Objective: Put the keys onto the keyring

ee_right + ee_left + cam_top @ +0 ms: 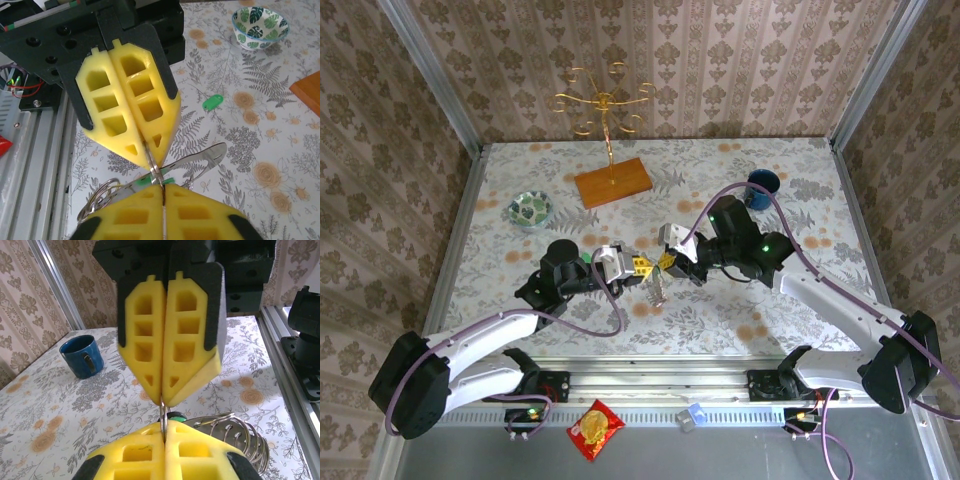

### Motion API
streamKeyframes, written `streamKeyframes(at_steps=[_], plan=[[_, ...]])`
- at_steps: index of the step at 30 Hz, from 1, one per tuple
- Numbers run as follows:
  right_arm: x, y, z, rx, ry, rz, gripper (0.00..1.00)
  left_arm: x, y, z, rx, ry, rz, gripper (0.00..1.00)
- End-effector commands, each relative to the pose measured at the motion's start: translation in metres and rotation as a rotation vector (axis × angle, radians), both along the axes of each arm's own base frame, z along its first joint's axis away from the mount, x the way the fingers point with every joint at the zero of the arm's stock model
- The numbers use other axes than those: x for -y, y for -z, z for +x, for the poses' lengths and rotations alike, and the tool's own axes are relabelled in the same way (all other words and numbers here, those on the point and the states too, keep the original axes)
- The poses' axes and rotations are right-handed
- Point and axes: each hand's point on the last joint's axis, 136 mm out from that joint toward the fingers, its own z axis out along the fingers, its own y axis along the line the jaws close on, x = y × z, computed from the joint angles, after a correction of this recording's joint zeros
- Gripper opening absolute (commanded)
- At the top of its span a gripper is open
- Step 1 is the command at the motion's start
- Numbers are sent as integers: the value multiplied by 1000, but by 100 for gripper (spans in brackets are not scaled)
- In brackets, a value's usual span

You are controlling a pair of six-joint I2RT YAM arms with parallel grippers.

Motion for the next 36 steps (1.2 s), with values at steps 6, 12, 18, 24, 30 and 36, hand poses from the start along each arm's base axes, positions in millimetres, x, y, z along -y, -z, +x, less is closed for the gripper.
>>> streamKeyframes(at_steps=[6,12,18,24,30,36], plan=[[6,7,6,-14,30,1,0,1,-20,-6,30,32,-85,0],[3,19,1,-79,20,10,0,1,-26,-5,35,24,-122,0],[5,0,2,7,38,70,12,3,-21,-3,19,19,-124,0],[10,-12,5,95,53,90,27,4,-21,-3,8,24,-132,0],[5,-17,4,89,30,118,28,5,-23,-5,-6,46,-141,0],[-1,-20,3,78,3,141,28,6,-25,-7,-16,63,-152,0]])
